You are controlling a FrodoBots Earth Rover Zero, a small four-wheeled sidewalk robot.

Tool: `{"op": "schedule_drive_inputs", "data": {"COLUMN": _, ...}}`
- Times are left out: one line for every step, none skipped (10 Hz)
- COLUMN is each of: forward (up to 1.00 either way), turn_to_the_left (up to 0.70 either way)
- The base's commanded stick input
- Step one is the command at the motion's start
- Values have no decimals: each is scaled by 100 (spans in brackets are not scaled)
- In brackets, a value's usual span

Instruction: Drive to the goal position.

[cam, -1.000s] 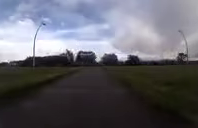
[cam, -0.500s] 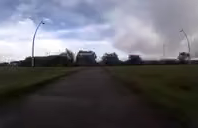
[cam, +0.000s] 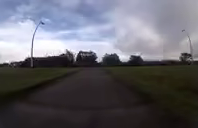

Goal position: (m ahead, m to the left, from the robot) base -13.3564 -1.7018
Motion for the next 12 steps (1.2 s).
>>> {"op": "schedule_drive_inputs", "data": {"forward": 42, "turn_to_the_left": 0}}
{"op": "schedule_drive_inputs", "data": {"forward": 0, "turn_to_the_left": 0}}
{"op": "schedule_drive_inputs", "data": {"forward": 0, "turn_to_the_left": 0}}
{"op": "schedule_drive_inputs", "data": {"forward": 0, "turn_to_the_left": 0}}
{"op": "schedule_drive_inputs", "data": {"forward": 0, "turn_to_the_left": 0}}
{"op": "schedule_drive_inputs", "data": {"forward": 0, "turn_to_the_left": 0}}
{"op": "schedule_drive_inputs", "data": {"forward": 0, "turn_to_the_left": 0}}
{"op": "schedule_drive_inputs", "data": {"forward": 0, "turn_to_the_left": -4}}
{"op": "schedule_drive_inputs", "data": {"forward": 0, "turn_to_the_left": -53}}
{"op": "schedule_drive_inputs", "data": {"forward": 0, "turn_to_the_left": -85}}
{"op": "schedule_drive_inputs", "data": {"forward": 0, "turn_to_the_left": -100}}
{"op": "schedule_drive_inputs", "data": {"forward": 0, "turn_to_the_left": -100}}
